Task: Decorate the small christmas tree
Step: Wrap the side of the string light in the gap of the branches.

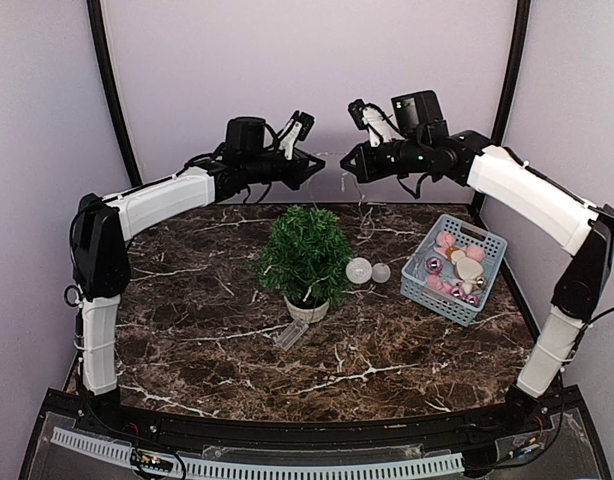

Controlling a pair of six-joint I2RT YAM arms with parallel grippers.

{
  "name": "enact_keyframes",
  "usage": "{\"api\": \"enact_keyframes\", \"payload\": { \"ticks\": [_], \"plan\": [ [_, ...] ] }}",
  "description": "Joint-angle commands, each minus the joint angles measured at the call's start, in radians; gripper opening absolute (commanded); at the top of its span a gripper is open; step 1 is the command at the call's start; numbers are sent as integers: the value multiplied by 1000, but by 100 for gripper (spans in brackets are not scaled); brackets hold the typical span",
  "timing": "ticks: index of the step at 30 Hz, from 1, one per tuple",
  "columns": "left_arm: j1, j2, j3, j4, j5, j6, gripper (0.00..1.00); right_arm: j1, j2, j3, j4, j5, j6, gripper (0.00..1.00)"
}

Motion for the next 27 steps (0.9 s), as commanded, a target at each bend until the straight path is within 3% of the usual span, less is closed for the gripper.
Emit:
{"api": "enact_keyframes", "payload": {
  "ticks": [1,5,10,14,17,21,27],
  "plan": [
    [32,-157,-186,171,-22,25,0,19,-87,-2,-40,-123,29,0],
    [53,-239,-305,264,-4,16,0,33,-114,-28,-83,-230,20,0],
    [59,-312,-405,328,47,-4,0,34,-181,-216,25,-208,-5,6],
    [59,-348,-429,363,114,-37,0,34,-204,-401,218,-318,-7,17],
    [59,-357,-435,373,150,-53,0,34,-212,-463,309,-358,4,33],
    [59,-358,-442,394,196,-83,0,23,-254,-535,374,-300,4,47],
    [59,-356,-444,410,234,-101,0,-80,-327,-646,478,-263,110,58]
  ]
}}
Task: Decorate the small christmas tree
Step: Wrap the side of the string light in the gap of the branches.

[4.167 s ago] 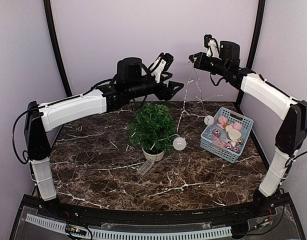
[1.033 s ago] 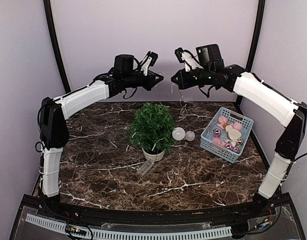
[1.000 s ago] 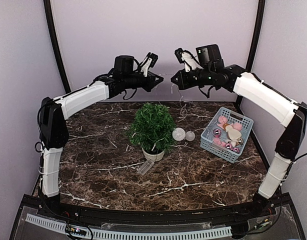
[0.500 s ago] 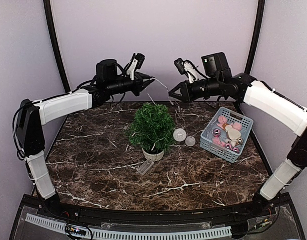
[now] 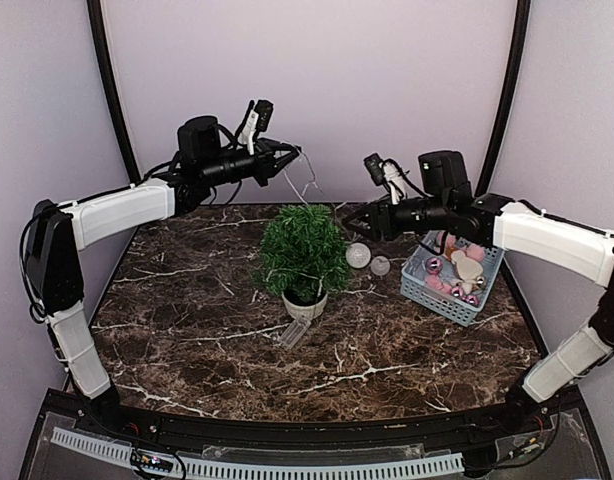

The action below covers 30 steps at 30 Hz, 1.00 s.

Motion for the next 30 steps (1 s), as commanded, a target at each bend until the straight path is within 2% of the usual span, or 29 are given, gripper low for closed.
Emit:
{"api": "enact_keyframes", "payload": {
  "ticks": [1,7,11,18,30],
  "plan": [
    [-2,-49,-11,52,52,-26,0,-84,-66,-52,145,68,87,60],
    [-2,-48,-7,44,63,-25,0,-188,10,-77,182,100,77,71],
    [-2,-48,-5,38,63,-24,0,-216,96,-70,237,54,36,74],
    [-2,-47,1,29,64,-22,0,-229,298,-14,232,44,-58,75],
    [-2,-41,18,13,65,-21,0,-231,482,66,259,-17,-174,75]
  ]
}}
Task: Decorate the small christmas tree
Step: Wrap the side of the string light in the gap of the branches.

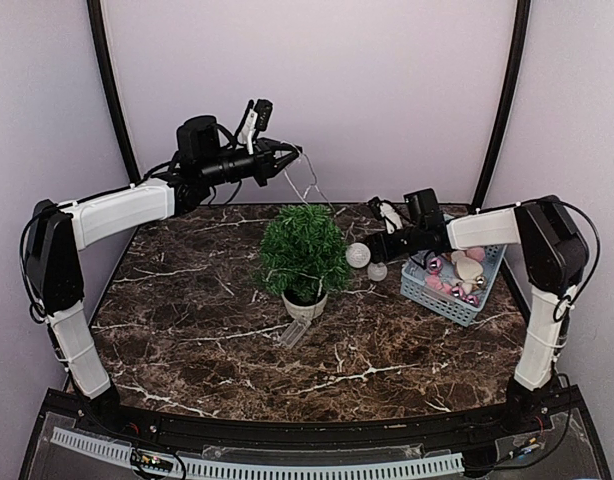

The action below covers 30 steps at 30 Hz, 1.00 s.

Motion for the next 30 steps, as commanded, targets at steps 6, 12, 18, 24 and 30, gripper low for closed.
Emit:
{"api": "enact_keyframes", "payload": {
  "ticks": [6,12,18,24,30],
  "plan": [
    [-1,-32,35,-26,10,5,0,-7,12,69,44,-85,-60,73],
    [-1,-28,41,-31,10,8,0,-48,-154,-57,62,-100,-34,75],
    [-1,-28,47,-34,14,5,0,-49,-264,-169,107,-82,21,75],
    [-1,-22,50,-40,16,10,0,25,-216,-187,78,-17,-18,74],
    [-1,-23,49,-44,15,10,0,41,-123,-136,120,-2,-15,74]
  ]
}}
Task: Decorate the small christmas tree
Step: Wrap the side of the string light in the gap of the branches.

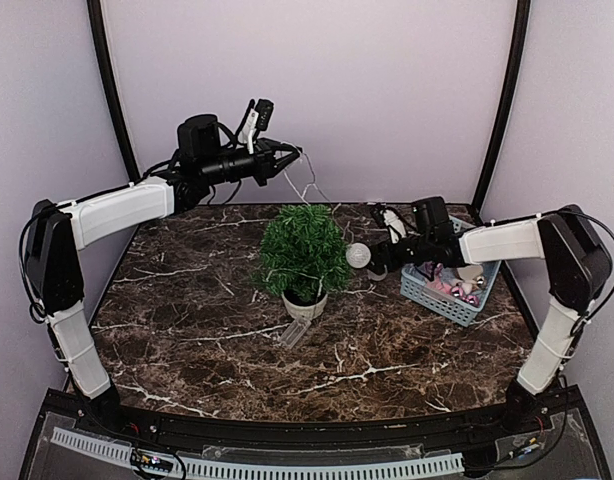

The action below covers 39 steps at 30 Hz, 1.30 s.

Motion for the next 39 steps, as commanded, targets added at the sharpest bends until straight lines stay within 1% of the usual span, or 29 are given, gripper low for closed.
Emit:
{"api": "enact_keyframes", "payload": {
  "ticks": [1,5,7,8,9,10,11,12,13,14,18,22,24,27,31,35,39],
  "plan": [
    [-1,-23,33,-2,16,10,0,1,76,60,47,36,-9,74],
    [-1,-28,34,-7,16,14,0,6,165,148,34,34,-12,73],
    [-1,-30,35,-9,16,15,0,6,194,178,35,46,-11,69],
    [-1,-31,36,-12,15,16,0,7,200,187,41,56,-12,65],
    [-1,-32,36,-13,14,18,0,7,201,193,48,71,-10,57],
    [-1,-32,36,-16,13,19,0,7,200,201,50,90,-3,46],
    [-1,-34,33,-17,8,21,0,5,195,208,50,113,5,33],
    [-1,-36,30,-20,4,24,0,0,184,213,52,134,18,17],
    [-1,-39,22,-20,-4,28,0,-6,170,215,56,158,33,4],
    [-1,-40,12,-19,-11,30,0,-16,143,217,58,177,50,0],
    [-1,-42,-15,-14,-43,44,0,-69,28,219,48,217,105,0],
    [5,-34,-30,0,-68,61,0,-80,-117,256,-39,287,102,0],
    [15,-26,-34,17,-63,54,0,-81,-192,276,-72,295,104,0],
    [29,1,-31,39,-45,42,0,-70,-291,302,-114,280,106,0],
    [38,33,-19,60,-20,42,0,-10,-372,372,-224,289,57,0],
    [59,38,-59,131,-11,-10,0,70,-426,436,-318,236,7,0],
    [73,41,-93,176,12,-31,0,108,-484,470,-355,108,21,0]
  ]
}}
